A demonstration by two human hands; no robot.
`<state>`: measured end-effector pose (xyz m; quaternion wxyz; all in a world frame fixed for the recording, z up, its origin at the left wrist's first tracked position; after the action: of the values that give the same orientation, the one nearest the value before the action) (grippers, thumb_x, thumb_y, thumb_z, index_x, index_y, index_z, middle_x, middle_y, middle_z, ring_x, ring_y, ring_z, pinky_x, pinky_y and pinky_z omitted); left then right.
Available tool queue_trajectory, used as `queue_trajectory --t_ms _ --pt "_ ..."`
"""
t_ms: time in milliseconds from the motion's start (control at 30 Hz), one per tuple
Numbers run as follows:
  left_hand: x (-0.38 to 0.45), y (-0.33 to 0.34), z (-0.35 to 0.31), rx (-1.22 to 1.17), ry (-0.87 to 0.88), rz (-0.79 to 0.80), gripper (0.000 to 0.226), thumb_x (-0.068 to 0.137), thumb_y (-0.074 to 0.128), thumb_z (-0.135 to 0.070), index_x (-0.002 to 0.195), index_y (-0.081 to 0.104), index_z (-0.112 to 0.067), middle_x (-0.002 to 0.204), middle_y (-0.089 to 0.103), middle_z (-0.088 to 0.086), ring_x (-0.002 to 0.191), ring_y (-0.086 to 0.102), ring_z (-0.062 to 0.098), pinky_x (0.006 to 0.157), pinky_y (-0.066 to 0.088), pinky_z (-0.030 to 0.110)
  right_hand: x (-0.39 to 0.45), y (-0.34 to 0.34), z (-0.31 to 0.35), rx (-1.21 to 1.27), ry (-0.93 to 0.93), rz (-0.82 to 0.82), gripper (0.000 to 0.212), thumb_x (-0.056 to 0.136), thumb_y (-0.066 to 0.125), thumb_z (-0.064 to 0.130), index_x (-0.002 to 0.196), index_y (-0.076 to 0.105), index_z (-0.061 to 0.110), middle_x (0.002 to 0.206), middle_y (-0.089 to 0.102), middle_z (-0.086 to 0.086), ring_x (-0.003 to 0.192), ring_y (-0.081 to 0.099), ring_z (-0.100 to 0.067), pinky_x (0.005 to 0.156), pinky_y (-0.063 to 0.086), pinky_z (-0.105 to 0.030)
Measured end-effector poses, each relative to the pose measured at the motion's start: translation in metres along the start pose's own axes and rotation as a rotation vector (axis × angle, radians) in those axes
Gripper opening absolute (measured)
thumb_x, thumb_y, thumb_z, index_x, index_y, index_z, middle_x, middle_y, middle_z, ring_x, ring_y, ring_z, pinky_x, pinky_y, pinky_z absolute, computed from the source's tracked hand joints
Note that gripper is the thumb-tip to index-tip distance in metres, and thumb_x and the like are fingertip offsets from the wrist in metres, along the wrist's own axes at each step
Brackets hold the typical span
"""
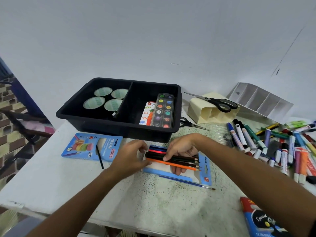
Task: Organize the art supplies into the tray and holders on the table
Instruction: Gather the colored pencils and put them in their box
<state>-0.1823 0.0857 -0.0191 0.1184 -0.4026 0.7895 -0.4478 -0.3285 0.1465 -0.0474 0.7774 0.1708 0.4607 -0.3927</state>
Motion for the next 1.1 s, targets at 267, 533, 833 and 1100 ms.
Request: queue_trajectory --t_ms 267,533,833,1100 --pt "-0.029 0.046 -0.036 0.416 0.394 0.173 0.061 0.098 0.040 -0.050 0.144 0.044 -0.010 0.150 0.042 0.008 0.142 0.034 0.024 0.116 0.015 0.045 -0.011 -0.008 0.007 -0.136 -0.013 -0.258 0.024 0.096 0.056 0.016 0.109 0.059 -0.005 0.080 0.067 -0.017 0.070 0.068 -0.027 0.058 0.057 -0.033" --pt "-0.035 0.056 -0.028 0.667 0.455 0.224 0.070 0.100 0.018 -0.055 0.138 0.053 -0.008 0.142 0.053 0.010 0.132 0.048 0.025 0.106 0.038 0.053 -0.055 -0.034 0.005 -0.392 -0.201 -0.663 0.021 0.092 0.050 0.001 0.099 0.069 0.004 0.087 0.070 -0.005 0.075 0.068 -0.016 0.064 0.053 -0.025" --pt "-0.033 0.080 -0.068 0.588 0.491 0.300 0.081 0.097 0.009 -0.065 0.153 0.021 -0.007 0.161 0.016 0.011 0.150 0.006 0.026 0.118 0.002 0.054 -0.076 -0.052 -0.075 -0.216 0.062 -1.008 0.033 0.082 0.074 0.040 0.087 0.053 0.014 0.082 0.064 -0.005 0.073 0.065 -0.022 0.063 0.053 -0.035" --pt "-0.026 0.100 -0.051 0.511 0.366 0.394 0.091 0.084 -0.003 -0.077 0.155 -0.008 -0.019 0.160 -0.020 0.001 0.143 -0.030 0.020 0.115 -0.022 0.040 -0.080 -0.055 -0.094 0.070 -0.053 -0.998 0.009 0.088 0.066 0.006 0.082 0.063 0.013 0.073 0.069 -0.005 0.066 0.071 -0.022 0.053 0.052 -0.027"
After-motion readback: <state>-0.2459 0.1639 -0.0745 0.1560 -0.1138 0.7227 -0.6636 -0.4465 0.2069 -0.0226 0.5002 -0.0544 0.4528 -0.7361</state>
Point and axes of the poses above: each hand's wrist, its own x-axis towards the middle knuckle, its own y-axis out of the palm, z = x × y, the point moved 8 cm from there along x, towards the middle knuckle
